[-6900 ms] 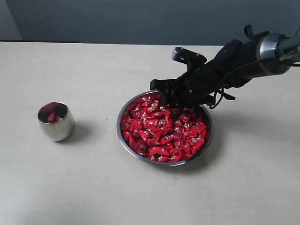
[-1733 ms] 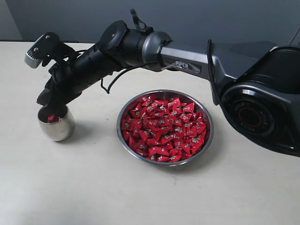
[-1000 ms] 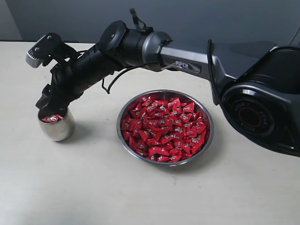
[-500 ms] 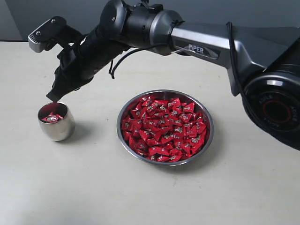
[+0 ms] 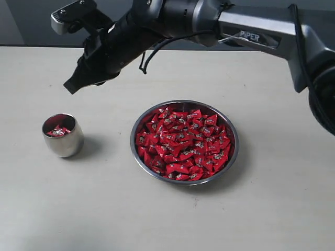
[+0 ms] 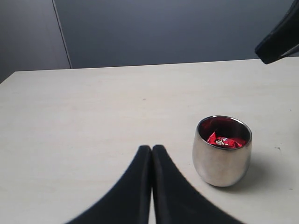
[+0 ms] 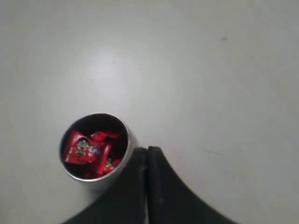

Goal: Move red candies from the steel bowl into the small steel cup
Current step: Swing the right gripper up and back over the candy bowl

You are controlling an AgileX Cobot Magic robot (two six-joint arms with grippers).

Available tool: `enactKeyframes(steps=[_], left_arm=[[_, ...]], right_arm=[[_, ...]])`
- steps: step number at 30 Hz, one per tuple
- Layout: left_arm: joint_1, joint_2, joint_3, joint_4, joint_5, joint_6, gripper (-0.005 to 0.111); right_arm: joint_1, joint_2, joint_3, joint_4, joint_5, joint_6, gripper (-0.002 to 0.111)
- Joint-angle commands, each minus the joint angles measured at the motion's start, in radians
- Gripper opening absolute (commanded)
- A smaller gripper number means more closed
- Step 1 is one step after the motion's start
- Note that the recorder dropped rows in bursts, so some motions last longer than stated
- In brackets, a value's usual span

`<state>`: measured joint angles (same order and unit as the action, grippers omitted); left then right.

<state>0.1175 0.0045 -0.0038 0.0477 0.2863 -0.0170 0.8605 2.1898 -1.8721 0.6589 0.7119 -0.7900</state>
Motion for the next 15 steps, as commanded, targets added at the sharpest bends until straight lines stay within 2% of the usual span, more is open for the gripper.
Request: enactKeyframes(steps=[1,15], left_arm=[[0.001,-0.004,0.004,-0.002,-0.002,-0.002,0.000],[0.001,-0.004,0.004,-0.002,-0.002,-0.002,0.000]], right_arm=[[-0.035,-0.080,0.128,0.016,-0.102,0.005,-0.001],[-0.181,-0.323,0.612,0.051,-0.365,-0.029,-0.001]])
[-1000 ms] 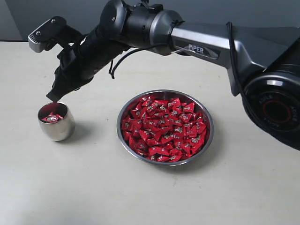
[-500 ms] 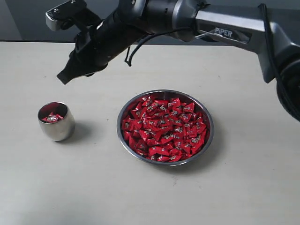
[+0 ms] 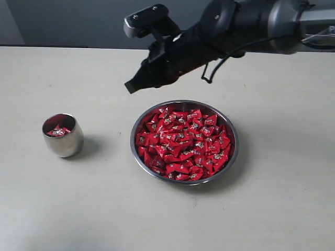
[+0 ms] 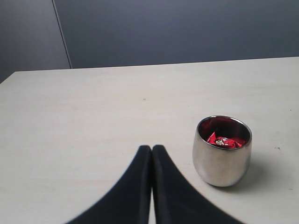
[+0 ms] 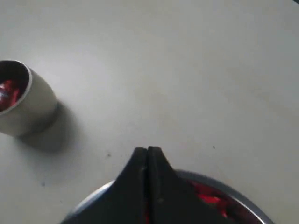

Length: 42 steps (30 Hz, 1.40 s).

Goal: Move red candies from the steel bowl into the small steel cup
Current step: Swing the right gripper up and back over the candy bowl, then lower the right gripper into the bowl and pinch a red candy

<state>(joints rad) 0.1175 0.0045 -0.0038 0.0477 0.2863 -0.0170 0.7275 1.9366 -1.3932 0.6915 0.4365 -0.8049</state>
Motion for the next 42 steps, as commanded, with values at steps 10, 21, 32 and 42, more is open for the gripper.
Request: enactKeyframes(steps=[10,21,32,42], left_arm=[[0.001,-0.004,0.004,-0.002,-0.002,-0.002,0.000],[0.001,-0.004,0.004,-0.002,-0.002,-0.002,0.000],[0.001,-0.004,0.004,-0.002,-0.002,-0.002,0.000],[0.001,-0.004,0.004,-0.002,-0.002,-0.002,0.000]], right_arm=[[-0.153,-0.151,0.383,0.053,-0.178,-0.018,-0.001],[-0.153,-0.149,0.398,0.049,-0.192,0.040,-0.001],[-0.153,-0.130,0.398,0.042,-0.236,0.040,-0.001],[-0.155,-0.086,0.368,0.060,-0.120,0.043,-0.001]])
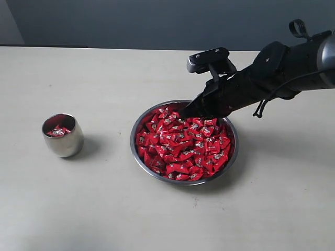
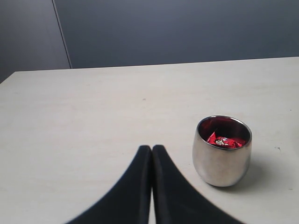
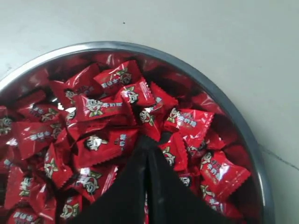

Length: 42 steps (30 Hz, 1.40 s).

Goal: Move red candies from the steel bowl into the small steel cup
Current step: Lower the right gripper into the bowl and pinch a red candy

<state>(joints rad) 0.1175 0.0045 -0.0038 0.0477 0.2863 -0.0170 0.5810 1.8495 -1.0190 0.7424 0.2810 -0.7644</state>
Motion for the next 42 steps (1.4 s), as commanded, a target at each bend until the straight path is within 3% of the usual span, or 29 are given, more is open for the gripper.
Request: enactKeyframes(steps=[1,7,8,10,11,14,22,26,34,42], left_arm=[[0.001,-0.004,0.004,-0.002,-0.002,-0.002,0.000],[0.001,-0.004,0.004,-0.002,-0.002,-0.002,0.000],[0.001,-0.004,0.004,-0.002,-0.002,-0.002,0.000],[0.001,-0.004,0.004,-0.002,-0.002,-0.002,0.000],[0.001,-0.004,0.004,-0.002,-0.002,-0.002,0.000],[0.001,-0.004,0.004,-0.002,-0.002,-0.002,0.000],[0.001,-0.004,0.004,-0.002,-0.002,-0.002,0.000],[0.001,-0.004,0.004,-0.002,-0.002,-0.002,0.000],[0.001,-0.004,0.004,-0.002,-0.002,-0.002,0.000],[0.001,-0.004,0.004,-0.002,-0.002,-0.002,0.000]], right_arm=[[-0.010,0.001,-0.006,0.010,0.046,0.012,-0.001],[-0.010,0.001,-0.006,-0.095,0.087,0.107,0.001],[-0.010,0.001,-0.006,-0.133,0.095,0.152,0.006],[-0.010,0.001,-0.006,-0.252,0.110,0.294,0.033],[-0.010,0.001,-0.006,-0.285,0.117,0.339,0.038],[-0.010,0.001,-0.006,-0.427,0.162,0.493,0.035],[-0.023,0.004,-0.006,-0.533,0.163,0.702,0.034],[-0.040,0.009,-0.006,-0.523,0.154,0.798,0.034],[-0.044,0.010,-0.006,-0.326,0.129,0.798,0.034],[-0.044,0.017,-0.006,-0.313,0.123,0.798,0.034]])
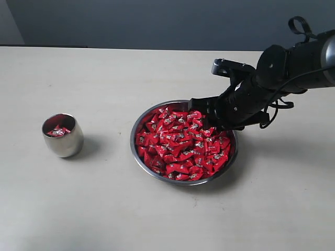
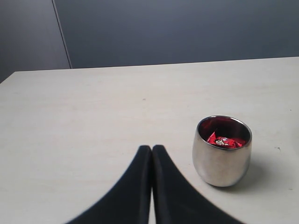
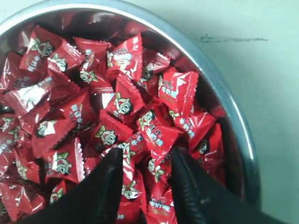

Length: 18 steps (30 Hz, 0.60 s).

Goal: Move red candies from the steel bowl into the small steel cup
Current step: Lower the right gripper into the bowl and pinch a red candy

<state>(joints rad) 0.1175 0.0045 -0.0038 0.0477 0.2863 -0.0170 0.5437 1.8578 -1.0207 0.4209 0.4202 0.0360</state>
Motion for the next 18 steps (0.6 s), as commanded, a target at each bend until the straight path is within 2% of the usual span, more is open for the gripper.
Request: enactKeyframes(steps=[1,18], left_arm=[[0.001,-0.004,0.004,-0.002,-0.002,-0.002,0.000],[0.001,-0.004,0.004,-0.002,-0.002,-0.002,0.000]], right_arm=[[-0.007,0.018,-0.005,0.009,-0.016,-0.002,0.034],[-0.007,0.059,-0.005,0.009,-0.058,-0.008,0.034]])
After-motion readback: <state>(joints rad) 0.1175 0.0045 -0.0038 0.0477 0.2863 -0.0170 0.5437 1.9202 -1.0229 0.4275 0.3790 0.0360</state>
